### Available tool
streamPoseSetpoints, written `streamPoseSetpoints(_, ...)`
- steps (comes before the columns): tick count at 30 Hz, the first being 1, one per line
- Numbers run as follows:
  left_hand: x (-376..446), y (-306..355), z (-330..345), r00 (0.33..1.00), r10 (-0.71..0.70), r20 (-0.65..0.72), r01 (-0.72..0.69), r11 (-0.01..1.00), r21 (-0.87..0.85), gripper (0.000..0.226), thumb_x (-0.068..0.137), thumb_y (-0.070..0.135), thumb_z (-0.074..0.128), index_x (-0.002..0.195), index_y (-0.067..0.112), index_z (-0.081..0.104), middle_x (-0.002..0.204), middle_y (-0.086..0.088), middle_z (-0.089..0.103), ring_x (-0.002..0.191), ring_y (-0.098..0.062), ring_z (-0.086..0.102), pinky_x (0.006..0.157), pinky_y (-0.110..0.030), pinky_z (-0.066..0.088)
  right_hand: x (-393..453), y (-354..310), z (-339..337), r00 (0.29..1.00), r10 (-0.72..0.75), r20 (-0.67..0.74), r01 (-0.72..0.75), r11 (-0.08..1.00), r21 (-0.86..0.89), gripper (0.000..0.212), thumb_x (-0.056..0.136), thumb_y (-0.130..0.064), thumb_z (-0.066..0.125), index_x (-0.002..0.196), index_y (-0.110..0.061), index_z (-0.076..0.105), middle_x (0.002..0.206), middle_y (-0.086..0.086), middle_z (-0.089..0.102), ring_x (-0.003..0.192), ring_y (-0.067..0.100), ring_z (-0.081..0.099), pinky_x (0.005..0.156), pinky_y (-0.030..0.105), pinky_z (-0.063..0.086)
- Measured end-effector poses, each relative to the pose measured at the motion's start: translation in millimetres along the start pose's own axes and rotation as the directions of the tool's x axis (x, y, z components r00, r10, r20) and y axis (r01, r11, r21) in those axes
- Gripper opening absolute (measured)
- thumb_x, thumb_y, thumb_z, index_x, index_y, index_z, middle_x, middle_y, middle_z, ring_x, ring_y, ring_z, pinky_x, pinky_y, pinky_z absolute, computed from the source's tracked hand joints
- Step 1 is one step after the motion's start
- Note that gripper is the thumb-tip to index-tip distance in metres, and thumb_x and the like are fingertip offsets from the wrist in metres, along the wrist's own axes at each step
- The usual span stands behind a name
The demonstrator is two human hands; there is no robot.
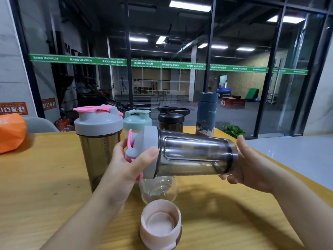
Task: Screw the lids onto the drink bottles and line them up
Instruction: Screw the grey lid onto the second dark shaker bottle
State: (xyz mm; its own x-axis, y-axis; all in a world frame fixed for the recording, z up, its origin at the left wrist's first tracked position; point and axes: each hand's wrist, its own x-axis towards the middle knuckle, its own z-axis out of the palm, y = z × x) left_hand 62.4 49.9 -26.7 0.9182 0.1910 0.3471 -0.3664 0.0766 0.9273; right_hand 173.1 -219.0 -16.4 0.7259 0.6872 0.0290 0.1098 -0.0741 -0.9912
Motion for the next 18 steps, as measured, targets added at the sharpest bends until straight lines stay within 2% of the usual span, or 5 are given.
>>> streamPoseSetpoints(3,0.8,-0.8,-1.1,1.0,0.001,-0.005,-0.001,1.0,-0.014,0.121,0.029,0.065,0.085,0.135,0.028,0.041,0.121,-0.008,0.062,0.109,-0.025,0.06,0.081,-0.038,0.049,-2.6,0.6,-8.1,0.998,-0.052,0.033,0.051,0.998,0.047,0.059,0.08,-0.056,0.063,0.133,-0.035,0.047,0.104,0.001,0.062,0.074,0.015,0.057,0.058,0.023,0.045)
streamPoseSetpoints(6,0.8,-1.2,-0.9,1.0,-0.002,-0.015,0.002,1.0,-0.027,0.12,0.028,0.063,0.085,0.134,0.027,0.042,0.116,-0.005,0.063,0.105,-0.023,0.061,0.078,-0.036,0.048,-4.7,0.3,-11.9,0.993,-0.082,0.08,0.076,0.994,0.08,0.088,0.058,-0.039,0.086,0.134,-0.048,0.042,0.107,0.004,0.06,0.079,0.018,0.058,0.061,0.025,0.047)
streamPoseSetpoints(9,1.7,-1.4,-2.0,1.0,-0.013,-0.018,0.013,0.999,-0.038,0.11,0.037,0.059,0.083,0.134,0.027,0.043,0.115,-0.006,0.063,0.105,-0.025,0.06,0.085,-0.042,0.05,-4.7,-0.8,-7.2,0.99,-0.128,0.062,0.126,0.991,0.046,0.098,0.049,-0.042,0.09,0.135,-0.042,0.043,0.104,0.005,0.059,0.075,0.017,0.057,0.058,0.024,0.043)
streamPoseSetpoints(12,2.0,-2.2,-2.3,0.999,-0.024,-0.039,0.023,0.999,-0.032,0.116,0.032,0.066,0.084,0.132,0.025,0.045,0.109,-0.007,0.062,0.1,-0.025,0.058,0.088,-0.048,0.049,-1.3,-1.2,-4.9,0.985,-0.175,0.0,0.174,0.984,0.019,0.097,0.05,-0.048,0.088,0.134,-0.029,0.045,0.099,0.009,0.056,0.065,0.017,0.053,0.053,0.023,0.04)
streamPoseSetpoints(18,-0.1,-1.2,-0.3,0.999,-0.035,-0.038,0.034,0.999,-0.033,0.114,0.033,0.063,0.084,0.131,0.022,0.045,0.107,-0.008,0.064,0.1,-0.026,0.061,0.093,-0.053,0.048,-2.5,-3.2,-0.4,0.969,-0.23,-0.088,0.222,0.97,-0.096,0.094,0.049,-0.061,0.082,0.129,-0.021,0.052,0.072,0.006,0.052,0.049,0.012,0.044,0.046,0.018,0.034)
